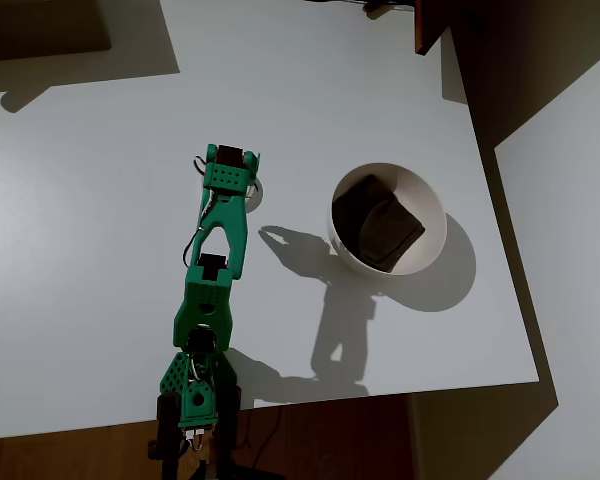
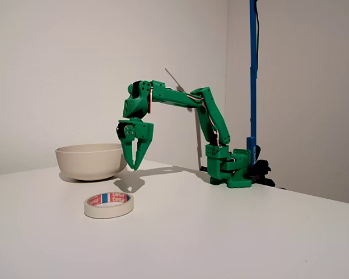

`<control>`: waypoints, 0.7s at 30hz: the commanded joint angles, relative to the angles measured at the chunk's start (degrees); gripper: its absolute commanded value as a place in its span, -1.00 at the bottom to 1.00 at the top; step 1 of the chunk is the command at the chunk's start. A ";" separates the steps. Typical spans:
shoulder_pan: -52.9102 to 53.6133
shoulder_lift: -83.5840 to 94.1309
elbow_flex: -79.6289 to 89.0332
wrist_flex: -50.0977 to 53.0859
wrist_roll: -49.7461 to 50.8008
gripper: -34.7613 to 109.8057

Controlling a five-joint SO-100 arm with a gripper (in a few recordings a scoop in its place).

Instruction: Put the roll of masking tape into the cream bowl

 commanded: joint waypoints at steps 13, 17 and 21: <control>-1.85 -7.38 -7.73 -1.93 2.64 -0.29; -2.20 -8.09 -7.73 -2.20 2.99 -0.29; -2.29 -9.32 -7.73 -2.72 3.25 -0.29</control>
